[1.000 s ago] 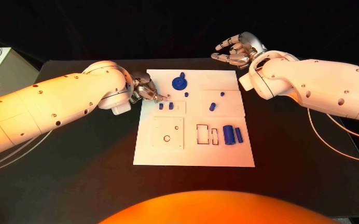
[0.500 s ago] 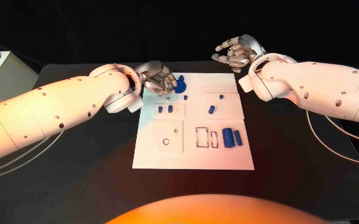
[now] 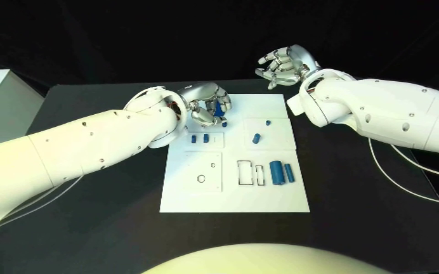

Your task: Assemble the parts on the task board

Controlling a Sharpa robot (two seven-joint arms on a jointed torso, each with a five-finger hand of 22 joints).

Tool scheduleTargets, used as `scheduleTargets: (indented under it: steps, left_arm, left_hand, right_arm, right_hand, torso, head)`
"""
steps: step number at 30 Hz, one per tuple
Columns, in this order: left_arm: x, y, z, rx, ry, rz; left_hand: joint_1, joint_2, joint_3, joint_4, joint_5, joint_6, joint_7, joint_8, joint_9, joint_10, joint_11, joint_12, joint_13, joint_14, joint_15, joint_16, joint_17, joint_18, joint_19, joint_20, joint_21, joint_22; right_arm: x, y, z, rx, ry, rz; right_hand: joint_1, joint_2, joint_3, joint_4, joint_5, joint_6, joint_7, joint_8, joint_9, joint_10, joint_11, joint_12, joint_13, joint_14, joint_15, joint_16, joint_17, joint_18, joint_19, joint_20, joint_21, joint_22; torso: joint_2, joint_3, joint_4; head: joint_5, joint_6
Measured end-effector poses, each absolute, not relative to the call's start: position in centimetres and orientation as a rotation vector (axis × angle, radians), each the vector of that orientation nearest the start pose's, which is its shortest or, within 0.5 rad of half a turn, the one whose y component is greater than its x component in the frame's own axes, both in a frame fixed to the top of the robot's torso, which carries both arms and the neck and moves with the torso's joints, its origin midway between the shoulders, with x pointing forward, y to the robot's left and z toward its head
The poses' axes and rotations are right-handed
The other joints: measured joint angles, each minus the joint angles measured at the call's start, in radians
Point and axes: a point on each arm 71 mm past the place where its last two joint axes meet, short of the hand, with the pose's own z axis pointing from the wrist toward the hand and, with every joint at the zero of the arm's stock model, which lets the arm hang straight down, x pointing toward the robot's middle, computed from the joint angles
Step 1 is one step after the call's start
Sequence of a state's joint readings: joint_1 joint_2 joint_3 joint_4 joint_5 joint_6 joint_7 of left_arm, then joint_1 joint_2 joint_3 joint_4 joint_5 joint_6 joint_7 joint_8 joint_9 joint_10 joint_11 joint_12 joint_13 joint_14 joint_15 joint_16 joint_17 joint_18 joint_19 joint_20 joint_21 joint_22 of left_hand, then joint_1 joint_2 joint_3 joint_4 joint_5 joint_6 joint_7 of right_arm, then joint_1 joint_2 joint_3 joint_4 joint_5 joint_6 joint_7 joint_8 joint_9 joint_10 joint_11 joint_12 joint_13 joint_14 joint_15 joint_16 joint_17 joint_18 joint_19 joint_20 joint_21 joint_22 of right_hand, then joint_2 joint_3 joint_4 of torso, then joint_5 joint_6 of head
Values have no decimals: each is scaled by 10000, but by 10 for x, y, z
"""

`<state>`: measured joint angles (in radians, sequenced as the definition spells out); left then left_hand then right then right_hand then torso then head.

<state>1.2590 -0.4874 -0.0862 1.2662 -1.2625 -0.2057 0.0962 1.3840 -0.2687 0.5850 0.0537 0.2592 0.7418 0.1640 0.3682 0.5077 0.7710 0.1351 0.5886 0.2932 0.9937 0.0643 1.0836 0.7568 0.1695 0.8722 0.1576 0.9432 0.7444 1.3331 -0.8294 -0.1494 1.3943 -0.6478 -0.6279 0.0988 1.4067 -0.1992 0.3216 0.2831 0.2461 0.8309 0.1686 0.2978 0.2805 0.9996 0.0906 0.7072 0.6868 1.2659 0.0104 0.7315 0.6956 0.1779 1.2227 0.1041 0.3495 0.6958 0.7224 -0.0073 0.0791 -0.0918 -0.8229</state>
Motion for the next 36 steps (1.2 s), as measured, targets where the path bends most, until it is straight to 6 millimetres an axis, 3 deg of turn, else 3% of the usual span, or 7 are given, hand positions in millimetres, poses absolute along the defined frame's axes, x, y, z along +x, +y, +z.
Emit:
scheduleTargets:
  steps: [9, 11, 14, 20, 24, 27, 36]
  left_arm:
    - [516, 61, -192, 4381, 17097, -8773]
    - [517, 60, -193, 4632, 17134, -8538]
    - [519, 59, -196, 4970, 17203, -8174]
    - [520, 55, -200, 5477, 17327, -7674]
    - [521, 54, -203, 5656, 17410, -7439]
    - [522, 53, -205, 5745, 17474, -7268]
    - [524, 51, -208, 5893, 17542, -7007]
  left_hand:
    - [-46, -46, -199, -86, 0, 126, -126, -157, -328, -174, -61, -64, -254, 159, -51, 569, -100, 1, 197, 17, 173, 126]
    - [-51, -51, -266, -127, 0, 146, -145, -223, -423, -321, -23, -184, -368, 159, -52, 619, -184, 1, 196, 16, 201, 140]
    - [-52, -51, -319, -151, 0, 178, -178, -297, -529, -383, -29, -232, -481, 159, -51, 685, -286, 1, 196, 16, 201, 155]
    - [-19, -19, -318, -151, 0, 443, -192, -377, -706, -133, -81, -232, -673, 159, -51, 917, -465, 1, 196, 16, 297, 230]
    - [13, 13, -257, -212, 0, 583, -220, -398, -790, 21, -102, -249, -788, 159, -51, 976, -565, 1, 231, -19, 324, 275]
    - [56, 55, -214, -243, 0, 648, -210, -435, -845, 107, -81, -290, -867, 159, -51, 1014, -638, 2, 231, -19, 387, 316]
    - [59, 140, 209, -324, 1, 1168, -196, -571, -1069, 702, -193, -536, -1229, 214, -107, 1318, -921, 2, 280, -68, 618, 508]
  right_arm:
    - [525, -253, -152, 5986, 14063, 8713]
    - [525, -252, -152, 5966, 14039, 8746]
    - [525, -252, -152, 5941, 13994, 8806]
    - [526, -249, -151, 5860, 13872, 9007]
    - [527, -248, -150, 5795, 13759, 9180]
    - [527, -247, -150, 5753, 13676, 9297]
    - [527, -244, -148, 5649, 13518, 9563]
  right_hand:
    - [-116, -196, 395, -45, 0, -72, 44, 81, -19, -19, 18, -1211, -1392, -183, 107, -1264, -108, 1, 20, 165, -899, -903]
    - [-168, -248, 559, -48, 0, -106, 83, 124, -30, -36, 40, -1717, -1922, -377, 200, -1795, -211, 1, -106, 291, -1231, -1216]
    - [-172, -252, 802, -98, 0, -43, 215, 155, -84, 111, 216, -2568, -2909, -698, 345, -2744, -526, -1, -388, 417, -1784, -1778]
    - [-221, -301, 1235, -331, 0, -66, 363, -117, -225, 275, 454, -3736, -4519, -1421, 706, -4505, -1490, -1, -1057, 802, -2759, -2930]
    - [-274, -354, 1507, -558, 0, -53, 387, -314, -310, 378, 557, -4244, -5394, -1627, 913, -5353, -2149, 0, -1484, 1019, -2836, -3752]
    - [-274, -354, 1591, -642, 0, -52, 389, -388, -336, 414, 593, -4416, -5687, -1679, 965, -5610, -2396, 0, -1584, 1120, -2836, -4072]
    - [-313, -393, 1671, -722, 0, -52, 389, -429, -361, 415, 593, -4544, -5973, -1679, 965, -5785, -2633, 0, -1659, 1124, -2836, -4388]
  torso:
    - [5, 8, -7]
    - [4, 14, -7]
    - [4, 14, -4]
    - [3, 9, 4]
    - [9, 3, 6]
    - [12, 3, 10]
    - [12, 8, 3]
  head:
    - [-18, 45]
    - [-23, 47]
    - [-33, 48]
    - [-46, 42]
    - [-35, 42]
    - [-34, 40]
    - [-35, 16]
